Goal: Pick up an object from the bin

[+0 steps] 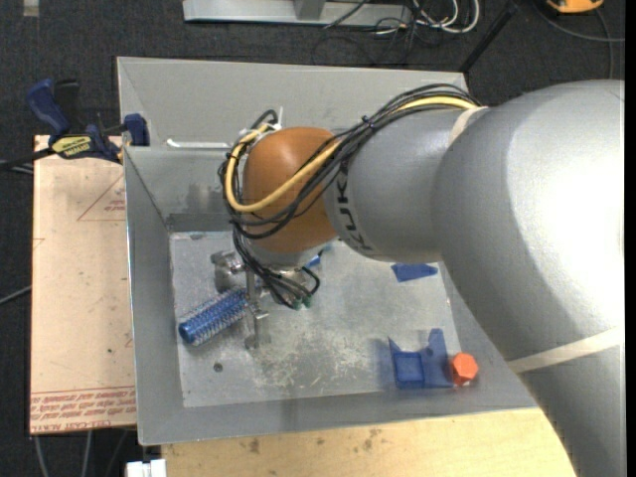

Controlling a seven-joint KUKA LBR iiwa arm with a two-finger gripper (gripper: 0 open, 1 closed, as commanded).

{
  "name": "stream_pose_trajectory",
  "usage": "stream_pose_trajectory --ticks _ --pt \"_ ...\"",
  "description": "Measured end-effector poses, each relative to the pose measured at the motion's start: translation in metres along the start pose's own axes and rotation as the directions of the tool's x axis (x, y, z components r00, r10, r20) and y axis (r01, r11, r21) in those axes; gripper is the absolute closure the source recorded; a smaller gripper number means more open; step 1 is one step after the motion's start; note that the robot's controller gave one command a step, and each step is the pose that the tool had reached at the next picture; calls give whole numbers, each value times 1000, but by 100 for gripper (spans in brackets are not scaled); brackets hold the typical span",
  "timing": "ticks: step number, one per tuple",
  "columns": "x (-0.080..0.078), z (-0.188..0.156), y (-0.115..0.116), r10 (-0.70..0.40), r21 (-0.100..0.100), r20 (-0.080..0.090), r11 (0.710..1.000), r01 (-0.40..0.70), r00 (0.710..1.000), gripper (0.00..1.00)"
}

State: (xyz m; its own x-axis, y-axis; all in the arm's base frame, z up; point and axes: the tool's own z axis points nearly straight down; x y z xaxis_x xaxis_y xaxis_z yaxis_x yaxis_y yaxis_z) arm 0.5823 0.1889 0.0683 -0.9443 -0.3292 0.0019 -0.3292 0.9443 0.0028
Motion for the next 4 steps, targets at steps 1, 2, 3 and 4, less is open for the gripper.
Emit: stream_pose_trajectory --ticks 1,2,3,4 --pt "0 0 0 3 -2 1 1000 -3 1000 0" --pt "-1 0 0 5 -3 2 1000 -5 1000 0" --pt "-2 -1 0 8 -5 4 1000 -8 1000 0" --pt "-2 -1 0 11 -7 5 1000 -11 1000 0"
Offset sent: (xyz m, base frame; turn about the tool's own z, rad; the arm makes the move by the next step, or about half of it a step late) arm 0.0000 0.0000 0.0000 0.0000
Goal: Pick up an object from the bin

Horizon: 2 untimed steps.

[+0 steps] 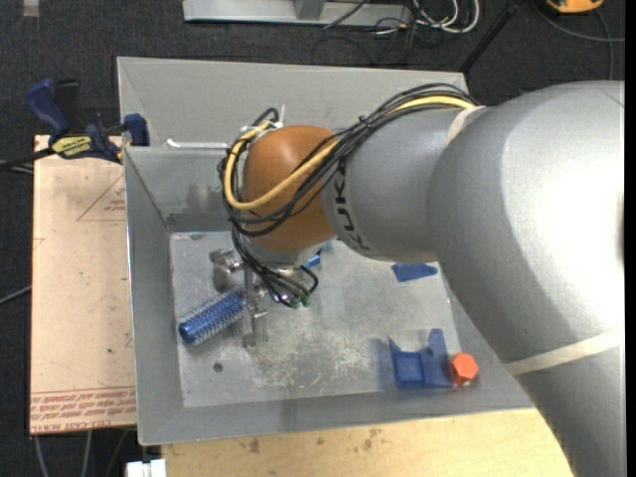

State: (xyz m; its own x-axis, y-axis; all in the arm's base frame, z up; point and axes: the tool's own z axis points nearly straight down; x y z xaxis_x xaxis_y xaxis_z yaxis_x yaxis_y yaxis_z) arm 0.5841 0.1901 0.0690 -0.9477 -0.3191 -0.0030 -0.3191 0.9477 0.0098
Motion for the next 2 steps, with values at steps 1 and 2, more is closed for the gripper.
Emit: stream_pose_trajectory --ticks 1,2 --pt "0 1 0 0 0 -1 1000 0 1000 100" --pt "0 -17 0 0 8 -1 1000 0 1000 100"
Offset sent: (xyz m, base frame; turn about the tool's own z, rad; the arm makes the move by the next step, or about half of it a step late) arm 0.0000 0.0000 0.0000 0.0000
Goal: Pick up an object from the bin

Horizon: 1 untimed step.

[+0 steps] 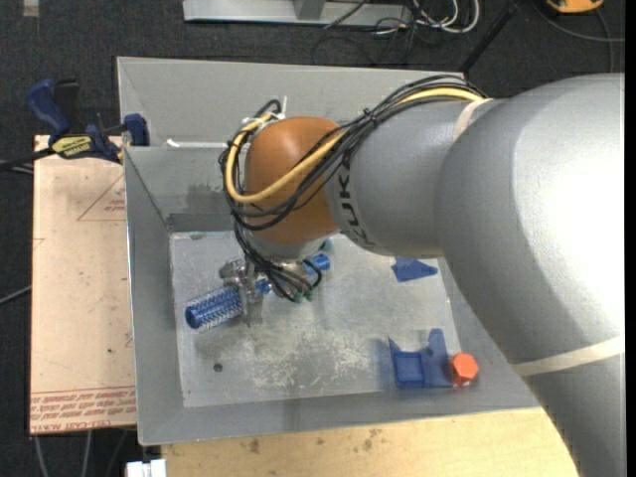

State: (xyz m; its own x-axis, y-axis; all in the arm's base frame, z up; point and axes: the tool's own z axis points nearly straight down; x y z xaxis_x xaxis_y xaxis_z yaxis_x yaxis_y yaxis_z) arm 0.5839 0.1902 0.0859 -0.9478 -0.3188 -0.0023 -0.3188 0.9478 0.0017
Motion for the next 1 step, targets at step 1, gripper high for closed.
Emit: stream_pose_trajectory --ticks 1 --pt "-1 -41 0 1 1 3 1000 -1 1000 100"
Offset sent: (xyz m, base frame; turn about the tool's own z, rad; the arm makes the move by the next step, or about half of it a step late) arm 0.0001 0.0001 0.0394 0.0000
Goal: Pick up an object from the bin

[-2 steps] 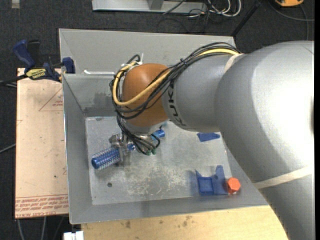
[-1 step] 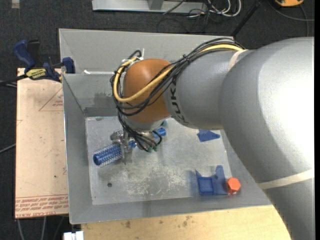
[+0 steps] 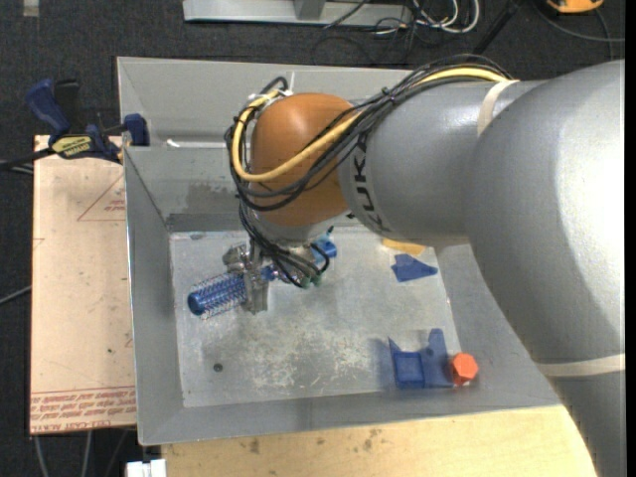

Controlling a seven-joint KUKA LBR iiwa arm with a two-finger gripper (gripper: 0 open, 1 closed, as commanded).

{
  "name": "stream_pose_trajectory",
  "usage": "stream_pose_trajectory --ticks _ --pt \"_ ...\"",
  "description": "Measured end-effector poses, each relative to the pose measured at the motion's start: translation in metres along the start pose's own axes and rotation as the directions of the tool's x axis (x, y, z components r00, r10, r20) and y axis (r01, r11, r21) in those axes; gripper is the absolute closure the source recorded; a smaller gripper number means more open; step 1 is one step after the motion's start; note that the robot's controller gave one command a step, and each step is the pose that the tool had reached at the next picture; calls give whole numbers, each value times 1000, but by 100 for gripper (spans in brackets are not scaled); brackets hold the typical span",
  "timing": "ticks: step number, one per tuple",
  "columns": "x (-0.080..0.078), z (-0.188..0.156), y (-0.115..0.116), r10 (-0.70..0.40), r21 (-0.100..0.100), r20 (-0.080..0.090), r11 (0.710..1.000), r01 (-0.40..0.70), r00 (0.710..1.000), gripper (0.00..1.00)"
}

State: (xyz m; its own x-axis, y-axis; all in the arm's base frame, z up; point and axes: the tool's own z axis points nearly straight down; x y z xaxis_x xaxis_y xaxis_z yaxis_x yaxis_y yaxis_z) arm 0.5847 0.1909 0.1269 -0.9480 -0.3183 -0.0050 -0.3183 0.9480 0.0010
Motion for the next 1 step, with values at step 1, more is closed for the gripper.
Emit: stream_pose_trajectory --ticks 1 --pt "-2 -71 1 0 0 4 1000 0 1000 100"
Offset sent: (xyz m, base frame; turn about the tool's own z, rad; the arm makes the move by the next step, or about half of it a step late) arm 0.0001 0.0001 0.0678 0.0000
